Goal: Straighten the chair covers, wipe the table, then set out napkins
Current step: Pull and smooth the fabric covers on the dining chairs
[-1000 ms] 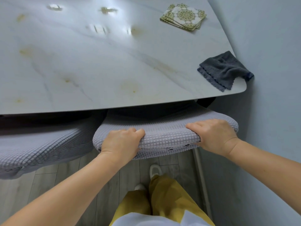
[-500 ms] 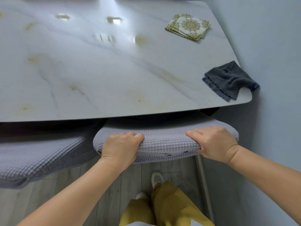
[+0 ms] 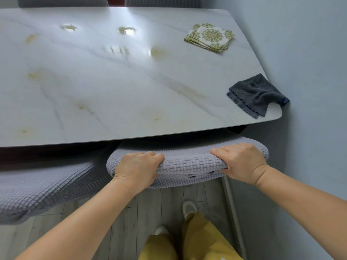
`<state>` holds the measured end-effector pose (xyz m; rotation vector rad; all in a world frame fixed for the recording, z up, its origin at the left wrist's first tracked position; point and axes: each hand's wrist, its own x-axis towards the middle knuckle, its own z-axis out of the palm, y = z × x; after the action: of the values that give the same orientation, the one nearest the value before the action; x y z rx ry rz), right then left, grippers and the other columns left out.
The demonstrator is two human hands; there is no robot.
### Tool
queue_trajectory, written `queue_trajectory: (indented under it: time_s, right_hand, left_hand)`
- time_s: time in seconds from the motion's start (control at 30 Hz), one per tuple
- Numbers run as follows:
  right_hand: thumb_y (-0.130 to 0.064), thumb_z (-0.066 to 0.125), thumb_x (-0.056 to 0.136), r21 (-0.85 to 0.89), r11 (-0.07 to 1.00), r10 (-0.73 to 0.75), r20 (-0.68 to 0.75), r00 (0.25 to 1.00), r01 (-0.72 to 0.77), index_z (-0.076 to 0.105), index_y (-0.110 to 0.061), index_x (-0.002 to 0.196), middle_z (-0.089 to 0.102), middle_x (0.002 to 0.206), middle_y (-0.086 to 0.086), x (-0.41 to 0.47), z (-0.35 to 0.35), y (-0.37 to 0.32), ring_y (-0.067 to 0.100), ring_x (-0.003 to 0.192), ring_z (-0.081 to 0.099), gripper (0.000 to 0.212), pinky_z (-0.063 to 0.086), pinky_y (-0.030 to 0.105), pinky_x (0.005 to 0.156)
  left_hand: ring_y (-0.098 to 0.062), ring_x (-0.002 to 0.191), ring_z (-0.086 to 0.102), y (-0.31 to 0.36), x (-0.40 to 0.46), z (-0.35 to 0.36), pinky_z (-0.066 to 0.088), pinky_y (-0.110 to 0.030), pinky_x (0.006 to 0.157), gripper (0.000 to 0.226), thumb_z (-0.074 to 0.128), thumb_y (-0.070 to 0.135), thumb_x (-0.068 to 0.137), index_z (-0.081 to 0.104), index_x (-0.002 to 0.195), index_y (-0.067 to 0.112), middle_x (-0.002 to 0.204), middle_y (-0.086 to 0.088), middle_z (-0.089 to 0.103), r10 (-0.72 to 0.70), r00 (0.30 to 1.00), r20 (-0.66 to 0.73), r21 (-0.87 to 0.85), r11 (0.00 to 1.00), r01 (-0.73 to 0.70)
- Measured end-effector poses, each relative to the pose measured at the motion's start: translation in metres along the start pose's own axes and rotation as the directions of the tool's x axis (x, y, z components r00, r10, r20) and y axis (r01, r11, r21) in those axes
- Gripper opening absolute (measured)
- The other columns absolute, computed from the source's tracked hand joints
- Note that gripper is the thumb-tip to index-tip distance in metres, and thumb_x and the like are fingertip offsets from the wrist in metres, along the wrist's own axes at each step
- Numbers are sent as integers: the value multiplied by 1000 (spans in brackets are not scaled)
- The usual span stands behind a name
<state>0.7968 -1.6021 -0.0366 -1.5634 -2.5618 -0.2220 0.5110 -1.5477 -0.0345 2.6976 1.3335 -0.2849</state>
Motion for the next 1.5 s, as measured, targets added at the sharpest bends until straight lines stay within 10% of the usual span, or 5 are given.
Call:
queue_trajectory:
  time_s: [1.5]
  right_hand:
    - [-46,88,45,35,995,-100,122,988,96,71,-20,78,64,57,-7,20,0,41,16,43,59,45,42,18,38]
  left_hand:
    - [-17,94,60,10,27,-7,42,-29,64,45,53,55,86,44,123,30,110,10,59,-125,991,38,10,992,125]
